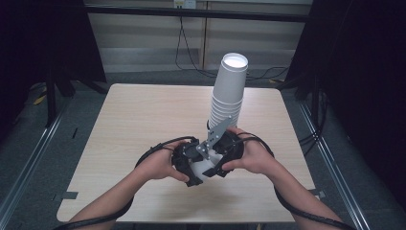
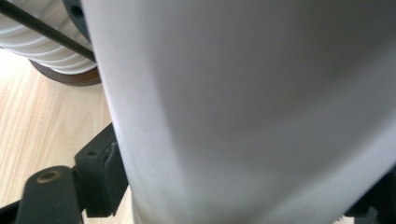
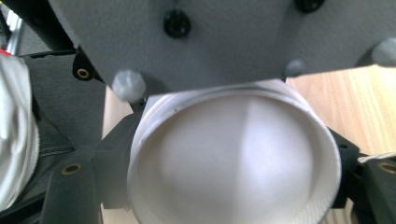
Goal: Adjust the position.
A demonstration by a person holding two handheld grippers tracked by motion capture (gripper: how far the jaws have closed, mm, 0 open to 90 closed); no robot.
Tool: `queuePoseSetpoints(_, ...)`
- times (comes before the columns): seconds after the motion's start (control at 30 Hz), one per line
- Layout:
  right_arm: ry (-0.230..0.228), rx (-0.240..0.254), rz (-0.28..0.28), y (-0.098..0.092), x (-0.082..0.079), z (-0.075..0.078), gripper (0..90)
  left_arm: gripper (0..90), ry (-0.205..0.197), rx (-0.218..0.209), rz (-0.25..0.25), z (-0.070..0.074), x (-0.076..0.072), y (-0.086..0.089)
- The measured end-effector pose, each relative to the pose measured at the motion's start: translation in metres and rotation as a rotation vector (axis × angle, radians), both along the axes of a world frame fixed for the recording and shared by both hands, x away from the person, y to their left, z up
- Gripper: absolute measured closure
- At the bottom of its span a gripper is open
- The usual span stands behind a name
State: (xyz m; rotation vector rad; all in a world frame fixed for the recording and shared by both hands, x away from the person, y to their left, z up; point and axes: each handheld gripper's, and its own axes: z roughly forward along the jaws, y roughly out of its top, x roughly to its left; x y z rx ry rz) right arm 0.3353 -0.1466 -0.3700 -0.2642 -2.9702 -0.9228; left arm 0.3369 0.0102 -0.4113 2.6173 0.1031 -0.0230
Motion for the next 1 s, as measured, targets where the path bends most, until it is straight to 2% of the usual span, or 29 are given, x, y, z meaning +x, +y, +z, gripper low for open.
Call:
queuePoseSetpoints(0.1, -0.002, 0.006, -0.006, -0.002, 0.0, 0.0, 24.6, 13.6, -0.004, -0.044, -0.005, -0.001, 0.002, 0.004)
queuePoseSetpoints(0.13, -0.004, 0.009, -0.009, -0.003, 0.0, 0.001, 24.5, 13.2, -0.024, -0.052, -0.016, 0.0, 0.004, 0.005)
queuePoseSetpoints(0.17, -0.009, 0.014, -0.013, -0.003, 0.0, 0.001, 24.5, 13.0, -0.018, -0.061, -0.017, 0.0, 0.004, 0.007)
queuePoseSetpoints(0.27, -0.009, 0.023, -0.021, -0.004, 0.0, 0.002, 24.5, 10.3, -0.037, -0.086, -0.011, 0.002, 0.004, 0.009)
queuePoseSetpoints(0.4, 0.01, 0.018, -0.019, -0.005, 0.001, -0.001, 24.3, 8.9, -0.019, -0.141, -0.012, 0.011, 0.005, 0.012)
queuePoseSetpoints(0.53, -0.005, 0.023, -0.023, -0.007, 0.001, -0.001, 24.1, 8.9, -0.011, -0.161, -0.004, 0.014, 0.006, 0.019)
queuePoseSetpoints(0.57, -0.005, 0.024, -0.029, -0.009, 0.001, -0.001, 24.1, 9.3, -0.002, -0.17, 0.004, 0.013, 0.006, 0.021)
queuePoseSetpoints(0.7, 0.001, 0.041, -0.043, -0.016, 0.002, -0.002, 24.0, 9.4, -0.008, -0.174, 0.015, 0.012, 0.007, 0.03)
queuePoseSetpoints(0.77, 0.005, 0.046, -0.057, -0.02, 0.001, -0.002, 23.9, 9.2, -0.027, -0.197, 0.026, 0.009, 0.007, 0.036)
queuePoseSetpoints(0.87, 0.013, 0.061, -0.08, -0.028, 0.001, -0.003, 23.9, 9.2, -0.013, -0.232, 0.047, 0.007, 0.008, 0.045)
queuePoseSetpoints(0.93, 0.024, 0.077, -0.093, -0.033, 0.001, -0.005, 23.8, 9.3, -0.03, -0.24, 0.06, 0.005, 0.009, 0.051)
queuePoseSetpoints(0.97, 0.027, 0.095, -0.096, -0.035, 0.0, -0.005, 23.9, 9.4, -0.02, -0.267, 0.069, 0.003, 0.008, 0.054)
queuePoseSetpoints(1.0, 0.029, 0.108, -0.104, -0.037, 0.0, -0.005, 23.8, 9.3, -0.01, -0.277, 0.068, 0.002, 0.009, 0.057)
